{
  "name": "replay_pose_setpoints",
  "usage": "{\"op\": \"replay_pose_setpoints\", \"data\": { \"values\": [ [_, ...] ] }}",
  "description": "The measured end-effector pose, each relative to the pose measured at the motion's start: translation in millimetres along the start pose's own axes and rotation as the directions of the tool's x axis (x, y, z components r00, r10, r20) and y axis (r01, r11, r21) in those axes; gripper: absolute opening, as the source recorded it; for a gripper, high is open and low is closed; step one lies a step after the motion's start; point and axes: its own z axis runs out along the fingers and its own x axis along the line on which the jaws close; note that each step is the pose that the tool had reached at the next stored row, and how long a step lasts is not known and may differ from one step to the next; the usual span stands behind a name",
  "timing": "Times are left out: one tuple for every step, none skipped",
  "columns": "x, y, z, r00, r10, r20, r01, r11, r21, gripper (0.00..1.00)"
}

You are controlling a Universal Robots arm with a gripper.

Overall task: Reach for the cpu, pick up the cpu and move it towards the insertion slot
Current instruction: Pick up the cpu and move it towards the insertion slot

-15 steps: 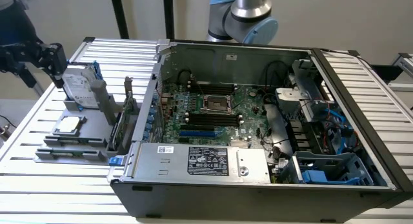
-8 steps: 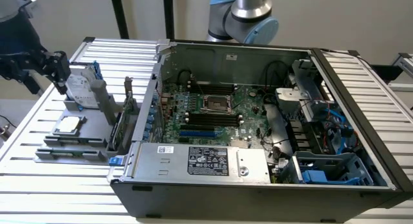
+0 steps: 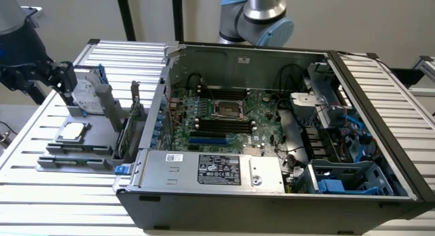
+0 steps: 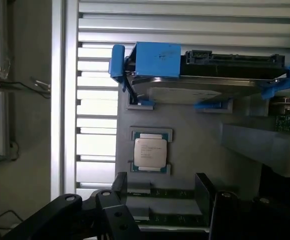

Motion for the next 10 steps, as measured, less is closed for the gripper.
{"op": "replay_pose_setpoints", "data": {
  "values": [
    [0.0, -0.1, 1.8, 1.0000, 0.000, 0.0000, 0.000, 1.0000, 0.0000, 0.65],
    [0.0, -0.3, 3.7, 1.0000, 0.000, 0.0001, 0.000, 1.0000, 0.0000, 0.65],
    [0.0, -0.4, 5.5, 1.0000, 0.000, 0.0000, 0.000, 1.0000, 0.0000, 0.65],
    [0.0, -0.5, 7.2, 1.0000, 0.000, 0.0000, 0.000, 1.0000, 0.0000, 0.65],
    [0.1, -0.5, 9.0, 1.0000, 0.000, 0.0000, 0.000, 1.0000, -0.0001, 0.65],
    [0.0, -0.6, 10.9, 1.0000, 0.000, 0.0000, 0.000, 1.0000, -0.0001, 0.65],
    [0.0, -0.7, 12.7, 1.0000, 0.000, 0.0000, 0.000, 1.0000, 0.0000, 0.65],
    [0.0, -0.8, 14.5, 1.0000, 0.000, 0.0000, 0.000, 1.0000, 0.0000, 0.65],
    [0.1, -0.9, 16.4, 1.0000, 0.001, 0.0001, -0.001, 1.0000, 0.0000, 0.65],
    [0.1, -1.0, 18.3, 1.0000, 0.001, 0.0001, -0.001, 1.0000, 0.0000, 0.65]
  ]
}}
